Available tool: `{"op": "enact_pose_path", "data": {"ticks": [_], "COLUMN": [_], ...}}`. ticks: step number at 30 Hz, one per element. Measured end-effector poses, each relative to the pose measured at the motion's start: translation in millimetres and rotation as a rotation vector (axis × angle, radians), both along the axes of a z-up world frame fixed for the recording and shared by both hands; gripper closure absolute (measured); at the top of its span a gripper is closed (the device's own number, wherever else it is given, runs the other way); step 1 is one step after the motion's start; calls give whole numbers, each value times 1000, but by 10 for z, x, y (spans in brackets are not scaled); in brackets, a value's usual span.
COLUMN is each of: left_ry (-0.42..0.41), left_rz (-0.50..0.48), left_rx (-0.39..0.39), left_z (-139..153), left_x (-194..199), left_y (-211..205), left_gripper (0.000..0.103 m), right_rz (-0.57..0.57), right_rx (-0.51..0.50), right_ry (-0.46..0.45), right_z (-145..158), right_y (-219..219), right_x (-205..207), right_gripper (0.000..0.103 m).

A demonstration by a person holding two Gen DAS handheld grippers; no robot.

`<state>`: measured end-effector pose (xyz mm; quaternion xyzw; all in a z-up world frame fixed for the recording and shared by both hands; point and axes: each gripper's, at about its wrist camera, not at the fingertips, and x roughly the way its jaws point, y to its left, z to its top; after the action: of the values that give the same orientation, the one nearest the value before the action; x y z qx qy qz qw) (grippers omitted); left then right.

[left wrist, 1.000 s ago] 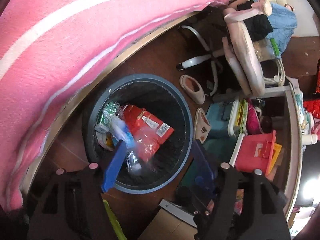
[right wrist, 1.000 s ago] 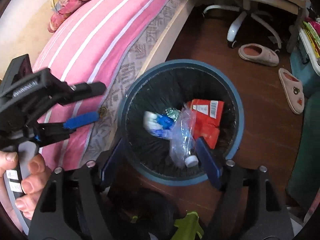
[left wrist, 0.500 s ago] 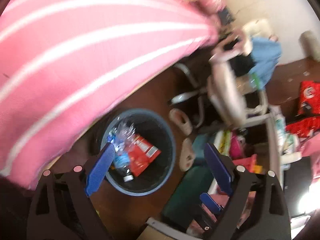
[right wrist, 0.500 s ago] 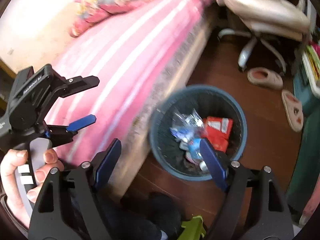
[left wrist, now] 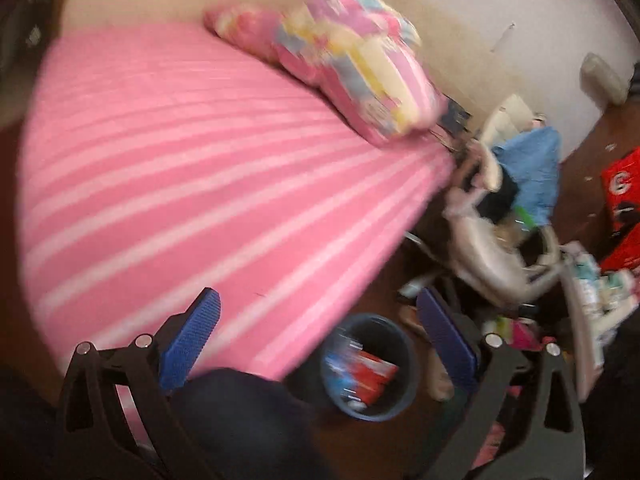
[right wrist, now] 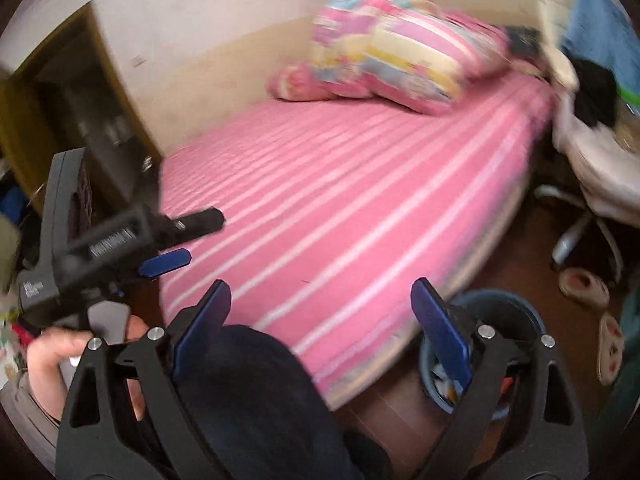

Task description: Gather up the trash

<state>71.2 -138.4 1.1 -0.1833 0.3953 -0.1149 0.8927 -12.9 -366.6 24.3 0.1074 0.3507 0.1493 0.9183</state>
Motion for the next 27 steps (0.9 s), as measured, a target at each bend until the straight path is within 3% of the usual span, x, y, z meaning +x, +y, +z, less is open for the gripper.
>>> {"op": "enact_pose_path", "data": {"ticks": [4, 14, 20, 24, 27], "left_ry": [-44, -45, -81, -153, -164], "left_rz": [102, 308, 378, 440, 454], "left_rx": [64, 73, 52, 18, -29], "left_z": [114, 38, -51, -177, -348], "left_x": [-166, -247, -272, -357, -437], "left_y": [460, 1541, 1816, 1867, 1876], "left_gripper": [7, 6, 6, 6, 6], "right_rz": [80, 220, 259, 218, 188], "right_rx": [-21, -34, -52, 17, 25], "right_ry": [-57, -128, -152, -200, -177], "right_z": [140, 192, -10, -268, -382], "right_y": [444, 1402, 1865, 1908, 1940], "right_x": [25, 102, 98, 71, 115], "right_gripper": [12, 12, 12, 12, 12]}}
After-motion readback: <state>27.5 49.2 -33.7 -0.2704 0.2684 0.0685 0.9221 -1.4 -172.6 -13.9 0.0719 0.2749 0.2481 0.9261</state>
